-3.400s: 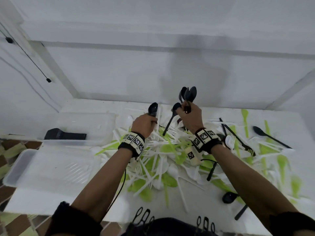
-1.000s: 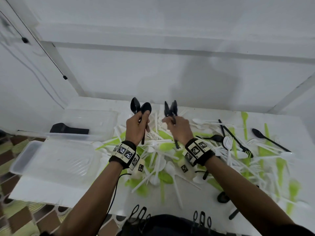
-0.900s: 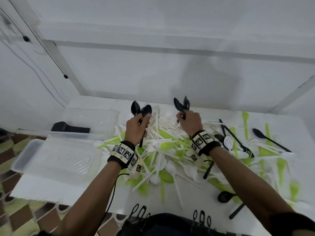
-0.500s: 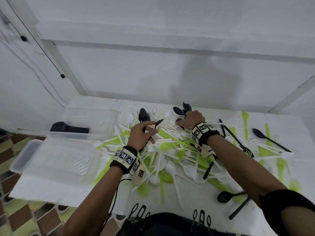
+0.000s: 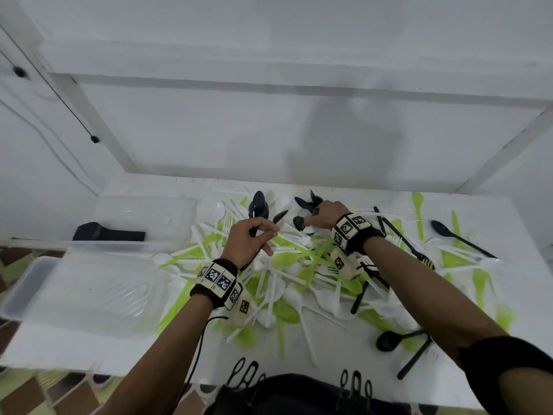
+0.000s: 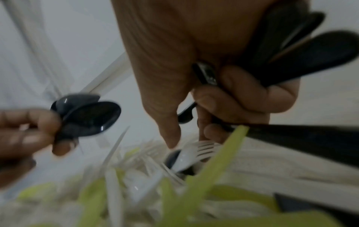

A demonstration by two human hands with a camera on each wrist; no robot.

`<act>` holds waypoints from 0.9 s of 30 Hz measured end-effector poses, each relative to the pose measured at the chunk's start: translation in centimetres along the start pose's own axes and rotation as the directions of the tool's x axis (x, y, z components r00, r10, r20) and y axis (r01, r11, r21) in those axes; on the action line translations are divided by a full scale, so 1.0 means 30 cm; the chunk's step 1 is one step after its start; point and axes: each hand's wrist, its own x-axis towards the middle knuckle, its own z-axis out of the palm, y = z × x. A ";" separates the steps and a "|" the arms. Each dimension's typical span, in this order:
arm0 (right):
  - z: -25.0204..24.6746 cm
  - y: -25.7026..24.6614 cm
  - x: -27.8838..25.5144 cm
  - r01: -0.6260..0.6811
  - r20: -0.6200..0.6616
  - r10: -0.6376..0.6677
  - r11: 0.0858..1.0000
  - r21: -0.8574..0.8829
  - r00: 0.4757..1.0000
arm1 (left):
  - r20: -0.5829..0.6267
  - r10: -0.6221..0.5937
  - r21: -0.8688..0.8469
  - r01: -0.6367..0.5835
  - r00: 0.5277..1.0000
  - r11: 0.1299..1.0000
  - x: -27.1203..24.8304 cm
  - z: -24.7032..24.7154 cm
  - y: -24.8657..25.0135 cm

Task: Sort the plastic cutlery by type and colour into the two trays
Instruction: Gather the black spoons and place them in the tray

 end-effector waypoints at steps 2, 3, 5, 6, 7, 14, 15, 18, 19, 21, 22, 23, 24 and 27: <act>0.018 -0.006 0.004 -0.049 -0.106 0.046 0.998 -0.027 0.993 | 0.020 0.003 0.005 -0.003 1.000 1.000 0.001 0.014 0.004; 0.023 -0.014 0.001 -0.057 -0.153 0.051 0.998 -0.035 0.987 | 0.023 0.009 0.003 -0.009 1.000 1.000 -0.002 0.020 0.006; 0.034 -0.039 -0.002 -0.044 -0.194 0.034 0.998 -0.048 0.980 | 0.010 0.029 0.024 -0.030 1.000 0.999 -0.009 0.026 0.011; 0.039 -0.055 -0.010 -0.029 -0.188 0.018 0.998 -0.052 0.982 | 0.000 0.040 0.046 -0.039 0.999 0.998 -0.014 0.026 0.012; 0.043 -0.069 -0.014 -0.006 -0.178 -0.003 0.999 -0.053 0.984 | -0.010 0.047 0.066 -0.046 0.999 0.997 -0.017 0.023 0.010; 0.060 -0.081 -0.022 0.102 -0.059 -0.098 0.992 0.069 0.993 | -0.058 0.055 0.069 -0.051 0.997 0.996 -0.027 -0.024 -0.011; 0.057 -0.074 -0.025 0.115 -0.073 -0.109 0.989 0.090 0.991 | -0.063 0.055 0.075 -0.050 0.996 0.996 -0.023 -0.026 -0.014; 0.045 -0.055 -0.036 0.199 -0.161 -0.180 0.973 0.116 0.971 | -0.080 0.039 0.098 -0.031 0.996 0.995 -0.005 -0.022 -0.031; 0.041 -0.048 -0.044 0.225 -0.187 -0.200 0.967 0.121 0.962 | -0.080 0.029 0.104 -0.020 0.996 0.994 0.000 -0.018 -0.036; 0.031 -0.033 -0.067 0.276 -0.192 -0.249 0.952 0.130 0.949 | -0.080 0.017 0.120 -0.007 0.997 0.993 0.006 -0.005 -0.043; 0.026 -0.026 -0.080 0.309 -0.180 -0.284 0.942 0.132 0.942 | -0.086 0.017 0.129 -0.005 0.996 0.992 0.007 0.003 -0.043; 0.020 -0.019 -0.094 0.344 -0.176 -0.319 0.929 0.134 0.931 | -0.097 0.020 0.137 -0.006 0.995 0.991 0.007 0.011 -0.042; 0.015 -0.011 -0.106 0.377 -0.185 -0.350 0.915 0.141 0.918 | -0.109 0.024 0.143 -0.009 0.994 0.990 0.009 0.018 -0.041; 0.004 0.005 -0.146 0.475 -0.314 -0.411 0.864 0.165 0.856 | -0.123 0.032 0.138 -0.015 0.992 0.990 0.018 0.040 -0.031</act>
